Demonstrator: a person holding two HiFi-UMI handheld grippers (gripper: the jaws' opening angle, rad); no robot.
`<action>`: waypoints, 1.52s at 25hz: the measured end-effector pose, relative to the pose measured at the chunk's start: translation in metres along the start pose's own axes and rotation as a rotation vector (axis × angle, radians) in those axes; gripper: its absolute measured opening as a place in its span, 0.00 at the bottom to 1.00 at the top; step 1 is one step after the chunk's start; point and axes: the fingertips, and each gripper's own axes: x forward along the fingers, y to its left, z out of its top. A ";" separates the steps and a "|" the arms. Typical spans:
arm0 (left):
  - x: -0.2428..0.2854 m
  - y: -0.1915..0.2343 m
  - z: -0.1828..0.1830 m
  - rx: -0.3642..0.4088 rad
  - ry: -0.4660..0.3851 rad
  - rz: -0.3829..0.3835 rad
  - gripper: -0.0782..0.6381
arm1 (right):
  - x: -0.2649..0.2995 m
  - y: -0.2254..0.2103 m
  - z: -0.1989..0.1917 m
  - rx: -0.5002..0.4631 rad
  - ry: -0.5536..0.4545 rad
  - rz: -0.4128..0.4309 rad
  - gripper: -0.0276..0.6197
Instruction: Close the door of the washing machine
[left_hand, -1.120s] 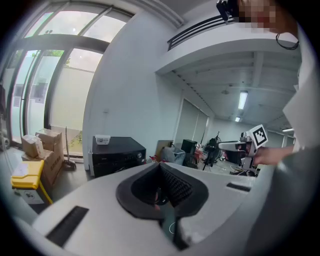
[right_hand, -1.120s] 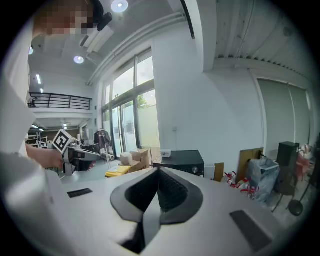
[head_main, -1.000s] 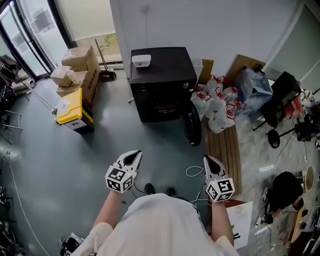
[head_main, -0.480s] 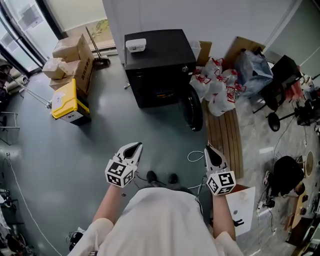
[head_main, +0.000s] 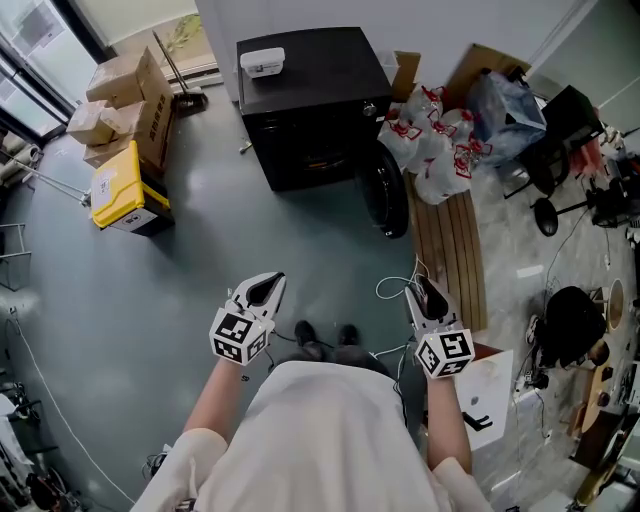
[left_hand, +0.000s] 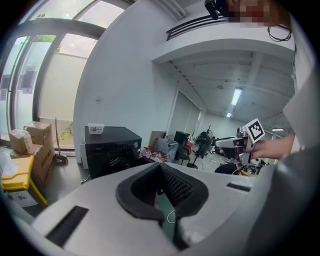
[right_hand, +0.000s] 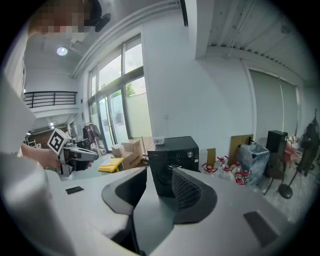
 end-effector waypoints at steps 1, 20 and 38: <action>0.001 0.004 -0.003 -0.001 0.003 -0.003 0.12 | 0.003 0.001 -0.003 0.005 0.006 -0.003 0.32; 0.011 0.066 -0.010 -0.015 0.043 -0.014 0.12 | 0.060 0.012 -0.012 0.040 0.059 -0.046 0.33; 0.138 0.153 0.020 -0.017 0.118 0.013 0.12 | 0.208 -0.077 -0.017 0.068 0.171 0.025 0.33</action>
